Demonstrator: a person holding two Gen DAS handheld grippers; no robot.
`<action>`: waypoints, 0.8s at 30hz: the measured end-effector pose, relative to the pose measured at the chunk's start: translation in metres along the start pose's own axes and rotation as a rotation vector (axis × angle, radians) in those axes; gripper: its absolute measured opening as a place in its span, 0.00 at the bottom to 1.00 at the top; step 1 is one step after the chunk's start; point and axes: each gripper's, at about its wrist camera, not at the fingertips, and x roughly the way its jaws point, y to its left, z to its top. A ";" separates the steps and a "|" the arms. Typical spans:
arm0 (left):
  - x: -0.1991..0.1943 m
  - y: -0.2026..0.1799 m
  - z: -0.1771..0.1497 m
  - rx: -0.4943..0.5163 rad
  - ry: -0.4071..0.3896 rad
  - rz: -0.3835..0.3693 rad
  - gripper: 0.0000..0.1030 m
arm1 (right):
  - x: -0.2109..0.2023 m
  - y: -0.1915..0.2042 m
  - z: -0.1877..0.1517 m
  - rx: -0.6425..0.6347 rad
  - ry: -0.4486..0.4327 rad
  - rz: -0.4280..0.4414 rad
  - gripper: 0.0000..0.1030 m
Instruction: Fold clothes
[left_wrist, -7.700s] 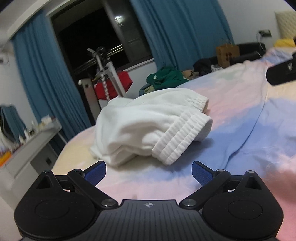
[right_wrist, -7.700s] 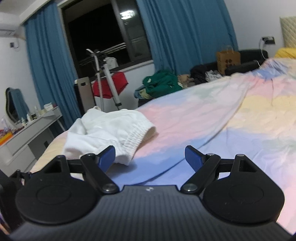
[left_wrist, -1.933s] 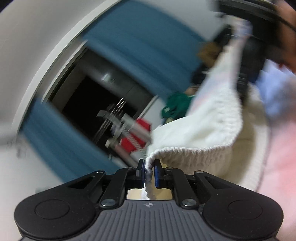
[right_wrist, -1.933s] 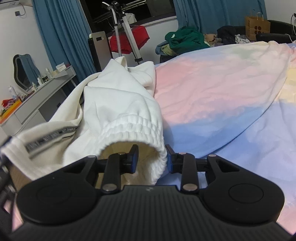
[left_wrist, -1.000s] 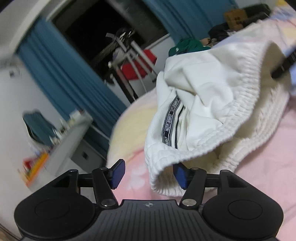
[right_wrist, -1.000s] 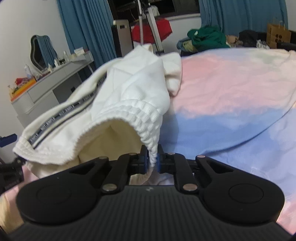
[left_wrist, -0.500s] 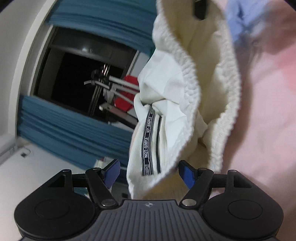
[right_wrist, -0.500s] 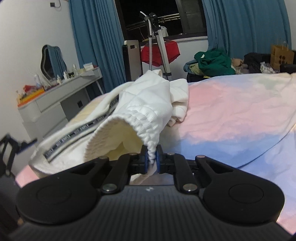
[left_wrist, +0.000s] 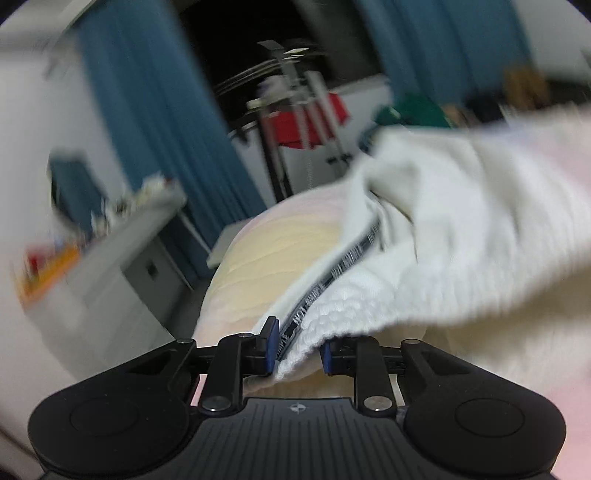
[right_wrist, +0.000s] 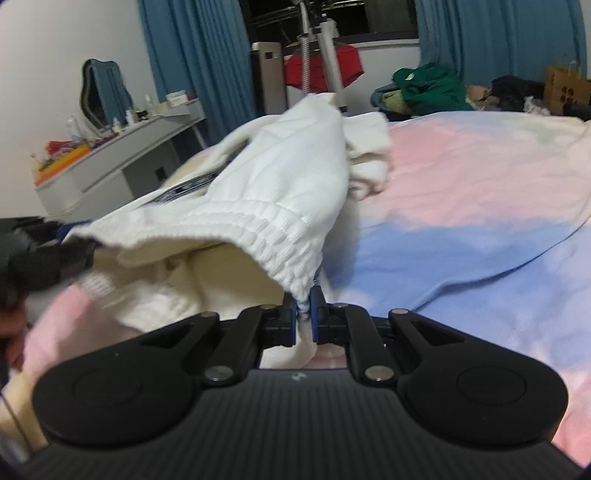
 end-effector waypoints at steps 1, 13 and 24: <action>-0.003 0.020 0.007 -0.071 -0.005 -0.010 0.22 | -0.003 0.008 0.000 0.008 -0.003 0.021 0.10; 0.017 0.222 0.084 -0.318 -0.069 0.074 0.18 | 0.036 0.158 0.015 0.121 -0.011 0.496 0.11; 0.101 0.263 0.018 -0.410 0.126 0.057 0.30 | 0.090 0.178 -0.012 0.098 0.053 0.484 0.32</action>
